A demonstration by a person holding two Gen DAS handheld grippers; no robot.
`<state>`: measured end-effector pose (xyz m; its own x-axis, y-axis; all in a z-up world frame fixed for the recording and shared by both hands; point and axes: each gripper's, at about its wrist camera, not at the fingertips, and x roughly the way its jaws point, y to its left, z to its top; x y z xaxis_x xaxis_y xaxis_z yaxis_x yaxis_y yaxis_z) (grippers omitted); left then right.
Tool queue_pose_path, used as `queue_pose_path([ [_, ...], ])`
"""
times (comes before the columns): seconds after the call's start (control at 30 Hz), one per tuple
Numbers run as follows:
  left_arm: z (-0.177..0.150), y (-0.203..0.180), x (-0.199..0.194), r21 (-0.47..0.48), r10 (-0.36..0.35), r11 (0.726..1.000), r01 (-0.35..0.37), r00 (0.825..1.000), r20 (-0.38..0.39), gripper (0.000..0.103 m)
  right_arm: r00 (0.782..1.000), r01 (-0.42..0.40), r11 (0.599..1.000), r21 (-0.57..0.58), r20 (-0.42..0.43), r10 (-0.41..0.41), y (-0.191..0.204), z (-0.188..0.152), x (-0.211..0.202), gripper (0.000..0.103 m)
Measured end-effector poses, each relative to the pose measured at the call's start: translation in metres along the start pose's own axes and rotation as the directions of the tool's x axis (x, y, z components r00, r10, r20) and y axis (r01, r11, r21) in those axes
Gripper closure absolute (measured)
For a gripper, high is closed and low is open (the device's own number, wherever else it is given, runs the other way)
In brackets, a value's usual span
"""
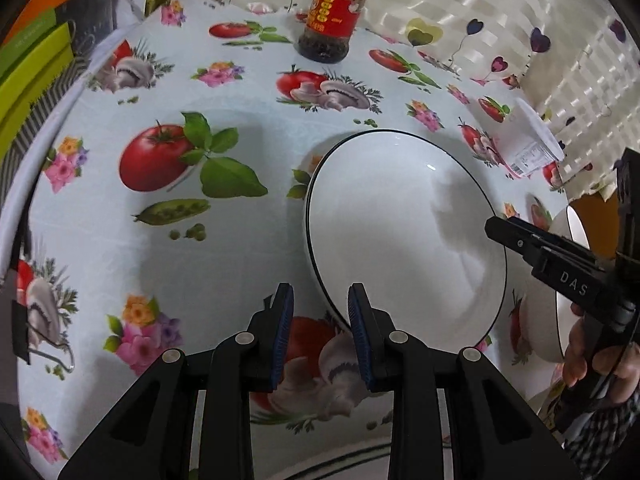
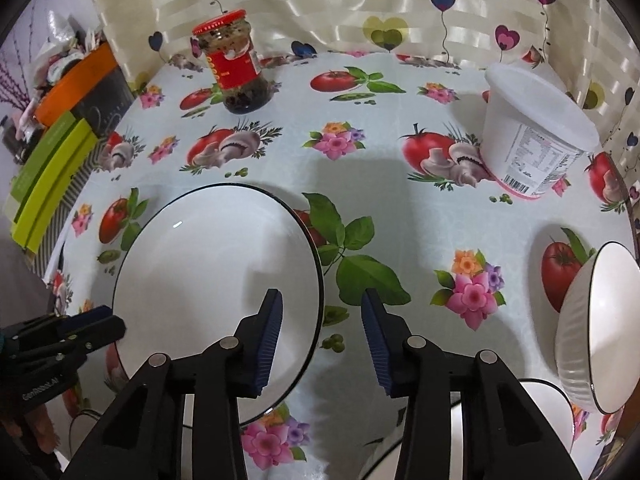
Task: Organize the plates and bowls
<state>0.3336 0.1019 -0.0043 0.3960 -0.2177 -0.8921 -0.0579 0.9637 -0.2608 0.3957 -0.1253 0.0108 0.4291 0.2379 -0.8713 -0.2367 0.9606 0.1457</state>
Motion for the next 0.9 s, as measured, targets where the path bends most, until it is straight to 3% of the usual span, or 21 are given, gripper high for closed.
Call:
queue_pose_path([
  [0.13,0.002,0.001,0.007,-0.015,-0.017,1.000,0.017,1.000,-0.017,0.074,1.000,0.005,1.000,0.000,-0.017,-0.005,0.000,0.002,0.007,0.071],
  [0.2,0.002,0.002,0.008,-0.018,-0.013,1.000,0.013,1.000,-0.018,0.074,1.000,0.023,1.000,0.002,-0.016,-0.023,-0.001,0.002,0.008,0.081],
  [0.37,0.002,0.000,0.008,-0.005,-0.018,1.000,0.018,1.000,-0.012,0.086,1.000,0.010,1.000,0.003,-0.018,-0.010,-0.002,0.001,0.009,0.091],
  [0.5,0.001,-0.002,0.008,-0.003,-0.008,1.000,0.008,1.000,0.000,0.086,1.000,0.011,1.000,-0.011,-0.027,-0.012,0.003,-0.001,0.012,0.095],
  [0.9,0.001,-0.004,0.008,0.000,0.009,1.000,-0.009,1.000,0.011,0.086,0.999,0.033,0.999,-0.022,-0.017,-0.033,0.007,-0.002,0.012,0.096],
])
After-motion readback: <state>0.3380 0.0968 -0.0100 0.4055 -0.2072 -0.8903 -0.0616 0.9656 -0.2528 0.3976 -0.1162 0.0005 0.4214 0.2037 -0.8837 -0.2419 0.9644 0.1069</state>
